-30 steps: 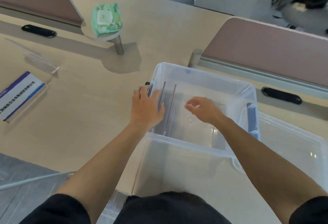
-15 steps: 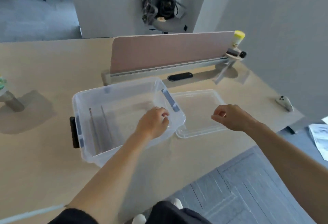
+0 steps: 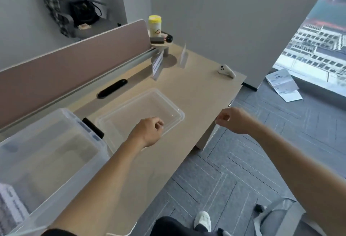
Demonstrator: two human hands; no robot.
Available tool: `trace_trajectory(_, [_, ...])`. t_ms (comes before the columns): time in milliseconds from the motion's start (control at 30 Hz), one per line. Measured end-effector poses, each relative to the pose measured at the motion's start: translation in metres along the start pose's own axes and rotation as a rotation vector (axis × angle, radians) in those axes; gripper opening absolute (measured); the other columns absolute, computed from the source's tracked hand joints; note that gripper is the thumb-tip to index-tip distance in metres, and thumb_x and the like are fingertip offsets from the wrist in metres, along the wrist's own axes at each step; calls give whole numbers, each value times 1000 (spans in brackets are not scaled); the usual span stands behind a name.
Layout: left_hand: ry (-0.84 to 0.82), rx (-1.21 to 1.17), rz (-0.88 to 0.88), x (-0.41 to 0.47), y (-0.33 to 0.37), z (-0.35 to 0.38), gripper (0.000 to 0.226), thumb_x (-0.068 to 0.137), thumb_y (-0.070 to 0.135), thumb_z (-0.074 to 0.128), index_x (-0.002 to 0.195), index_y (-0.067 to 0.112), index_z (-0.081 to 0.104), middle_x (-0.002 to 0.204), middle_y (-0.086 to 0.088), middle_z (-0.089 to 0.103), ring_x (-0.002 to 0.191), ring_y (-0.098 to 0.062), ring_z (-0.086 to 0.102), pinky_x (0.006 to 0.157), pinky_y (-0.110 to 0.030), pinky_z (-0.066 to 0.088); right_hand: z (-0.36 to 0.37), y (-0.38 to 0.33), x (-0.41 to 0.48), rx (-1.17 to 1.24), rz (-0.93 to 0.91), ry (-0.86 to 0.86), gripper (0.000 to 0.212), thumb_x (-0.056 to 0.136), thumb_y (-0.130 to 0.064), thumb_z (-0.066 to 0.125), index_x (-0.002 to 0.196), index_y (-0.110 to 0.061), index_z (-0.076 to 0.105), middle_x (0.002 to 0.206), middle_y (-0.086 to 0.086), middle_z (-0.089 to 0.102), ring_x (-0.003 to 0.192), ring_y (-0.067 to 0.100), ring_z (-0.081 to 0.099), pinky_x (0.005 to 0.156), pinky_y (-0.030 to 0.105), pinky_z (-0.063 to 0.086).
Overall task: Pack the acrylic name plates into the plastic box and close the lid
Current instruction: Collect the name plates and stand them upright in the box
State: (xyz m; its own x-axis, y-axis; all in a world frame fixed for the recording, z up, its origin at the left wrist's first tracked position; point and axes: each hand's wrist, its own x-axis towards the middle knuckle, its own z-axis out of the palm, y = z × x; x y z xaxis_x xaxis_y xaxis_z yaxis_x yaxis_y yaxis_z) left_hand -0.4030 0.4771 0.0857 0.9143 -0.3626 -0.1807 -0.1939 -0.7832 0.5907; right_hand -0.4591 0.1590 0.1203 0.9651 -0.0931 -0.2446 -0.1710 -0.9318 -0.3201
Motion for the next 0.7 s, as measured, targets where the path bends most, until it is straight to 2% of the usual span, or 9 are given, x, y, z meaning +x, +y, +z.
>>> trace_trajectory(100, [-6, 11, -37, 36, 35, 15, 23, 92, 31, 54, 111, 24, 66, 104, 6, 68, 97, -15, 64, 86, -28, 51, -22, 47, 20, -3, -24, 6, 17, 91, -43, 63, 86, -27, 65, 80, -10, 64, 76, 10, 60, 71, 29, 52])
trace_trajectory(300, [8, 23, -121, 86, 87, 40, 18, 91, 35, 56, 104, 28, 66, 95, 11, 65, 91, -13, 63, 80, -25, 47, -53, 115, 77, 27, -69, -42, 21, 92, -42, 62, 96, -22, 67, 91, -3, 67, 82, 12, 62, 76, 30, 54])
trace_trajectory(400, [5, 31, -174, 105, 96, 47, 17, 89, 37, 57, 102, 30, 66, 92, 13, 65, 90, -12, 63, 80, -26, 49, -61, 127, 111, 40, -117, -53, 23, 92, -40, 62, 99, -20, 69, 91, -2, 66, 83, 13, 61, 71, 26, 49])
trace_trajectory(533, [23, 5, -236, 143, 96, 47, 16, 89, 31, 54, 101, 31, 65, 94, 12, 65, 87, -7, 63, 76, -23, 47, -70, 134, 166, 68, -148, -69, 24, 91, -42, 63, 99, -20, 69, 93, 0, 67, 86, 16, 62, 76, 31, 52])
trace_trajectory(633, [40, -39, -257, 181, 94, 49, 21, 90, 30, 55, 107, 26, 67, 96, 9, 66, 90, -12, 63, 81, -25, 48, -78, 137, 213, 65, -153, -82, 23, 90, -41, 65, 97, -20, 70, 90, 0, 67, 85, 18, 63, 73, 31, 51])
trace_trajectory(700, [54, -69, -259, 211, 91, 51, 24, 90, 31, 55, 109, 24, 68, 97, 8, 67, 92, -14, 63, 81, -25, 47, -85, 140, 247, 47, -148, -90, 22, 89, -42, 66, 96, -23, 70, 90, -1, 67, 88, 18, 63, 78, 31, 51])
